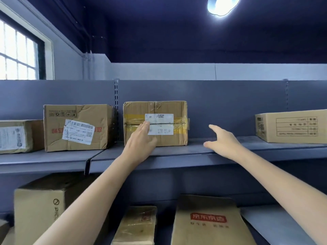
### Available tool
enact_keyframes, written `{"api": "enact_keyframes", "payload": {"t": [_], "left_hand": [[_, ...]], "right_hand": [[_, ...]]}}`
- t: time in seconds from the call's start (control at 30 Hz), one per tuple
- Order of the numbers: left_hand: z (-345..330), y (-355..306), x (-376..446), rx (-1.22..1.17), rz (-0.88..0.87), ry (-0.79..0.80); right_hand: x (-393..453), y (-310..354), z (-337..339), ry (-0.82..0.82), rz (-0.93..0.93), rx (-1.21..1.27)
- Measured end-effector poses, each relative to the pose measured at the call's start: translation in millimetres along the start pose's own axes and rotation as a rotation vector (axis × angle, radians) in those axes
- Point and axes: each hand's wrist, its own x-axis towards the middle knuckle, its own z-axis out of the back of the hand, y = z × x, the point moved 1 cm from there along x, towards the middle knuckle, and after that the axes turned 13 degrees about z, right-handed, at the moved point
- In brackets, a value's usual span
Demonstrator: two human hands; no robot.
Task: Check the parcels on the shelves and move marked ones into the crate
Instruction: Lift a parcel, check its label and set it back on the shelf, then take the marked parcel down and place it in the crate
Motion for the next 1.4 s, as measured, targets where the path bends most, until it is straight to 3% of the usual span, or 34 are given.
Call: {"api": "enact_keyframes", "payload": {"t": [0.43,0.87,1.4], "left_hand": [[-65.8,-132.7,-90.8,0.062,0.046,-0.044],[-96.1,-192.0,-97.2,0.08,-0.01,0.034],[-158.4,-231.4,-63.9,-0.129,-0.035,0.115]], "right_hand": [[-78.1,-78.2,95.2,0.07,0.176,0.001],[-105.1,-129.4,153.5,0.028,0.05,0.024],[-106.4,-190.9,192.9,-0.045,-0.052,-0.117]]}}
